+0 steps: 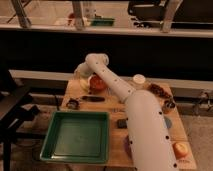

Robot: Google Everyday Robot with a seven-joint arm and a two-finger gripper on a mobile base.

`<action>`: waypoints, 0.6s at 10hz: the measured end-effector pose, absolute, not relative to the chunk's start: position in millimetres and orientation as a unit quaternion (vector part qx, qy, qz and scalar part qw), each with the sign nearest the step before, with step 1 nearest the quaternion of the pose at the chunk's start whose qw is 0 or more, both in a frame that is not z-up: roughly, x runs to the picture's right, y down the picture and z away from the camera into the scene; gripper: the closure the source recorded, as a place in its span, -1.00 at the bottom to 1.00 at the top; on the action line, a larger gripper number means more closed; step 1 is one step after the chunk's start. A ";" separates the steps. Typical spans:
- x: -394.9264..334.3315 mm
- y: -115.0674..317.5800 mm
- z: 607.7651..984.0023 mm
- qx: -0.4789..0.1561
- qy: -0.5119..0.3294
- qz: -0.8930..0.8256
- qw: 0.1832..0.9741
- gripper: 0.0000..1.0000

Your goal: Place banana in table surface

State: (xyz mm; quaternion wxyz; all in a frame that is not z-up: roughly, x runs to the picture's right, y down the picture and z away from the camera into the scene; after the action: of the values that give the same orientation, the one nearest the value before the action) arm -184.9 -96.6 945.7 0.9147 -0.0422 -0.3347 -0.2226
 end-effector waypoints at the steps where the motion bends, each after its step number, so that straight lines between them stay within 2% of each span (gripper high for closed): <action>1: -186.8 -97.7 945.7 -0.042 -0.335 -0.224 0.914 0.96; 3: -190.2 -95.5 948.9 -0.045 -0.336 -0.229 0.913 0.63; 6: -194.1 -87.5 955.1 -0.055 -0.338 -0.234 0.910 -0.05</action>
State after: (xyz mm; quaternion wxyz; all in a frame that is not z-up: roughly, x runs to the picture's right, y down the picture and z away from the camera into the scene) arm -194.1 -87.5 955.1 0.9099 -0.0546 -0.3384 -0.2336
